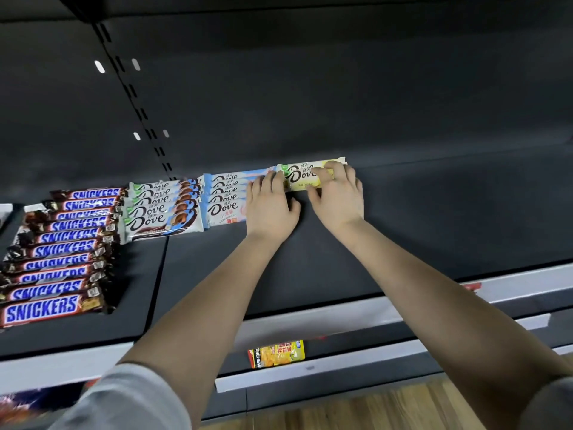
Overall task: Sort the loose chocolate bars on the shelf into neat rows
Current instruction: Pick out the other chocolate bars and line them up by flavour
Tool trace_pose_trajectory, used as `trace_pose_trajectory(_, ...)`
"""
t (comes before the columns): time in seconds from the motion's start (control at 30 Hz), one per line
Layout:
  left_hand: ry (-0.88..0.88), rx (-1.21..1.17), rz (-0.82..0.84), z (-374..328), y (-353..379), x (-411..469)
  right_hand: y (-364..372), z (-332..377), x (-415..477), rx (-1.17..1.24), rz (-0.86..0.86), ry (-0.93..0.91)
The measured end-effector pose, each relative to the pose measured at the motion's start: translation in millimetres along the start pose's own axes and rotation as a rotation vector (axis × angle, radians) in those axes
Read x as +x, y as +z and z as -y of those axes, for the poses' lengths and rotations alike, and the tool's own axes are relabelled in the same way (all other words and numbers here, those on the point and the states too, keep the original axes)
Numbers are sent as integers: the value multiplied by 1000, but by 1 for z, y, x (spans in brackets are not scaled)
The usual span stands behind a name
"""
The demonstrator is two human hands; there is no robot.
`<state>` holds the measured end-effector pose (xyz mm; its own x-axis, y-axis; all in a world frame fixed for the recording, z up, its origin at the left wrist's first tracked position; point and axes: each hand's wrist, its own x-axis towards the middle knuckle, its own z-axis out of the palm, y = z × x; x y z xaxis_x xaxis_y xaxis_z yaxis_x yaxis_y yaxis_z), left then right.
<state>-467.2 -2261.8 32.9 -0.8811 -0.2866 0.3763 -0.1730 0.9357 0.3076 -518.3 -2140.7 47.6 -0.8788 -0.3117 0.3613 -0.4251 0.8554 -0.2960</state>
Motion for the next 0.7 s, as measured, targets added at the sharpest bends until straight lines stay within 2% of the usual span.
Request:
trace_pose_trajectory(0.3,101,4,-41,43,-47,-16,-4,71,-10,101,-14,-57)
trace_pose_trajectory(0.7,3,100,-44,155,-127,-31,14,207,-25,180,-61,-177)
